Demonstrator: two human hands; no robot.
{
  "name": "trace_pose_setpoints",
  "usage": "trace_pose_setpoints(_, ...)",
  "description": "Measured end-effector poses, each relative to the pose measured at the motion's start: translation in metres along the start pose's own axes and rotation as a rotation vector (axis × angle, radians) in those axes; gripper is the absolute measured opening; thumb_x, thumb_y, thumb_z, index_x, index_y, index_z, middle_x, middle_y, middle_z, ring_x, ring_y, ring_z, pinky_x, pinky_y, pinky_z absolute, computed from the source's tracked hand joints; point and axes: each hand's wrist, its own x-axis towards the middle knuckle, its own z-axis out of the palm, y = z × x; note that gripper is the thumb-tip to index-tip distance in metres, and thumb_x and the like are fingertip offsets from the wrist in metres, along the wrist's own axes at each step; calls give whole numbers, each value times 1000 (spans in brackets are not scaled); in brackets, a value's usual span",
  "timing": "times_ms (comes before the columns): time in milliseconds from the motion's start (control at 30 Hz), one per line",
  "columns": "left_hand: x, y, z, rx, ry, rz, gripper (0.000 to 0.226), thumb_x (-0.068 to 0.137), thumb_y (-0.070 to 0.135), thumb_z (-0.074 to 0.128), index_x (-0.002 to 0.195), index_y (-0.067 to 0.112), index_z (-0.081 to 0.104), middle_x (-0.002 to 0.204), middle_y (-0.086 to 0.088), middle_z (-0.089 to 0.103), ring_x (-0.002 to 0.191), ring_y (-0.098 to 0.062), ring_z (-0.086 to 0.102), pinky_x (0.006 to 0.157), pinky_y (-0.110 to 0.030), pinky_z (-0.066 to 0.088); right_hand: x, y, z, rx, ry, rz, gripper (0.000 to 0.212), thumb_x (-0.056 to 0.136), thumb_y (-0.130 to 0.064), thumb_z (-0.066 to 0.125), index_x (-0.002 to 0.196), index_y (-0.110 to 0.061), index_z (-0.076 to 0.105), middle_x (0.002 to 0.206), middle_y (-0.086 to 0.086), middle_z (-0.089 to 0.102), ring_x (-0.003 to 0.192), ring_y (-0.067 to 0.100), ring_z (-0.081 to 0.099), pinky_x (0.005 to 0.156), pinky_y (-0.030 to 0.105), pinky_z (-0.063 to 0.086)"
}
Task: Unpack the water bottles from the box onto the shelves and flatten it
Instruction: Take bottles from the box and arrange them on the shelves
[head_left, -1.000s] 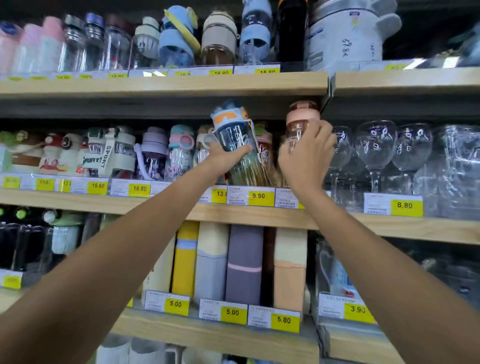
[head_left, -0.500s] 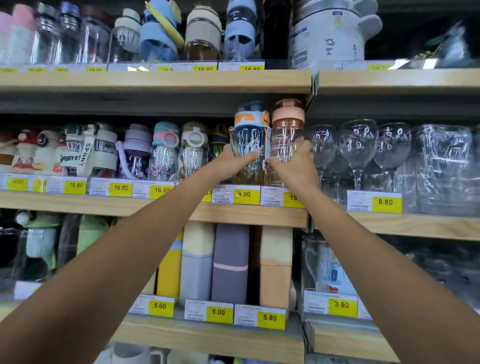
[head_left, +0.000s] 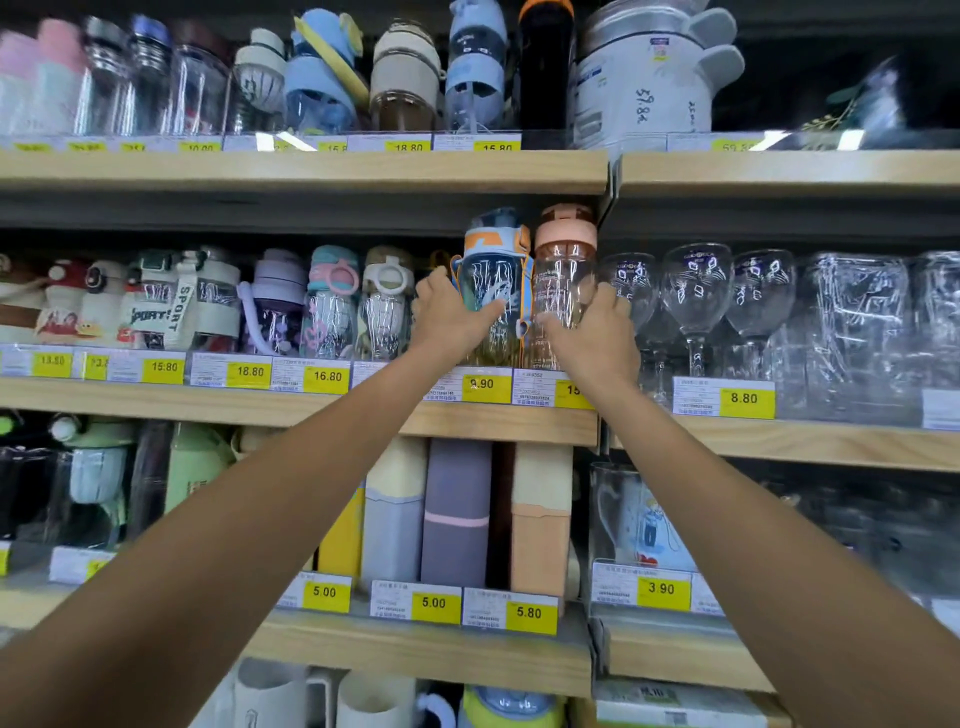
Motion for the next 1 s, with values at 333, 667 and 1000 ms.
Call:
trace_pose_setpoints(333,-88,30,11,-235,78,178,32,88,14,57,119,7,52,125,-10,48,112,-23,52,94,-30,41,-51,17,-58,94,96,-52,20,91,-26,50,107,-17,57,88,-5,63,78,16,53,60,28,35)
trace_pose_setpoints(667,-278,50,117,-399,-433,59,23,87,2,52,110,4,59,106,-6,64,82,-13,54,70,-21,40,-183,156,-148,-108,-17,113,14,85,-27,51,90,-21,62,75,0,66,78,28,63,64,31,43)
trace_pose_setpoints(1000,-502,98,275,-271,-1235,16,21,91,9,53,110,6,62,98,-3,59,92,-17,57,74,-18,41,-357,377,-305,-126,-309,816,17,87,-18,48,75,-13,58,79,15,66,68,27,63,59,32,48)
